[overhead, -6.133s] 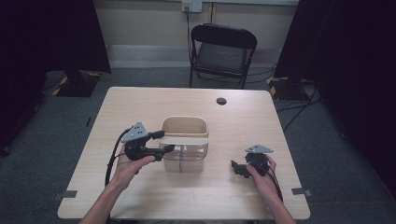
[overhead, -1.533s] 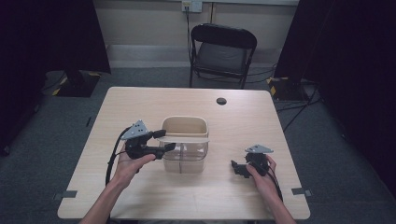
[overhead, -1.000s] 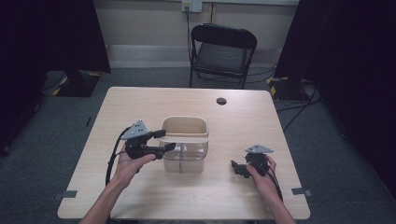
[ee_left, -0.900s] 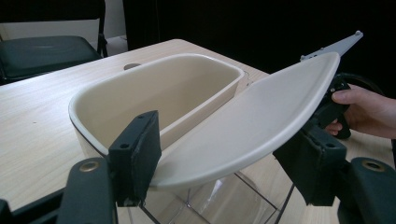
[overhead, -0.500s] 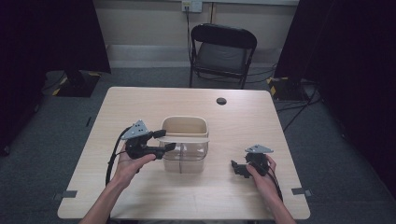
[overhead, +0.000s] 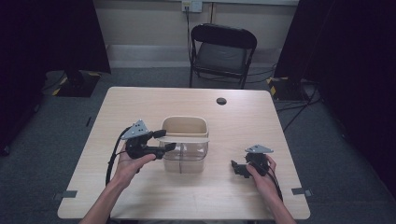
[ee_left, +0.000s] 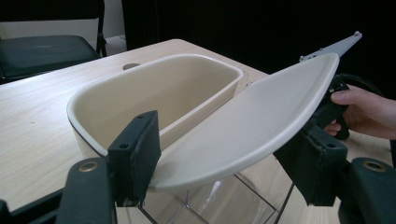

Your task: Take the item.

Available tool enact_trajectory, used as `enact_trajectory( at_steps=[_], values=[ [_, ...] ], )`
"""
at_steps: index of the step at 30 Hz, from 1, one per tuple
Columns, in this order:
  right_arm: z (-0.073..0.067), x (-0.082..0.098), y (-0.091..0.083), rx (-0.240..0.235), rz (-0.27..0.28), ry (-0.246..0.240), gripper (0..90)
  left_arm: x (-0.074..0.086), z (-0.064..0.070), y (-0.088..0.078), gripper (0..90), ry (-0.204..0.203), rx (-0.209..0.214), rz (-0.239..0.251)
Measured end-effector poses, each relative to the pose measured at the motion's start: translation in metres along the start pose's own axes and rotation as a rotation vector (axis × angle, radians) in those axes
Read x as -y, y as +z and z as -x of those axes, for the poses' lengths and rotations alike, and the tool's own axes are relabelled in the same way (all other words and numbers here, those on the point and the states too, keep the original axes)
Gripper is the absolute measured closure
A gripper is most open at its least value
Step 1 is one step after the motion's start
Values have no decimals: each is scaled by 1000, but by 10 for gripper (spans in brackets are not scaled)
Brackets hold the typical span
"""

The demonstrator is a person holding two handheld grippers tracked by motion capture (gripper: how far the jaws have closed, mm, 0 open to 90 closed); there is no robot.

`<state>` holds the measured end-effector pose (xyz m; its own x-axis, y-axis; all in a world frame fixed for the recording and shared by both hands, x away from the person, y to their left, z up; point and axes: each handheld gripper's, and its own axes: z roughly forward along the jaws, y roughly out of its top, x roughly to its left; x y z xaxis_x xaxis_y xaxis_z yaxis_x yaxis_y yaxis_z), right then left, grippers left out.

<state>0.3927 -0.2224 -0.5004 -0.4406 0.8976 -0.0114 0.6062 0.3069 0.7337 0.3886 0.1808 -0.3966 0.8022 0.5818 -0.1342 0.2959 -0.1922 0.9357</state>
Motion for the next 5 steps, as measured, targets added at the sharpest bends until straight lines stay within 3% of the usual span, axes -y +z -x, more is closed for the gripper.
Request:
enact_trajectory(
  at_steps=[5],
  values=[
    [0,0,0,-2,-1,-1,137,0,0,0,320,1,-2,-3]
  ],
)
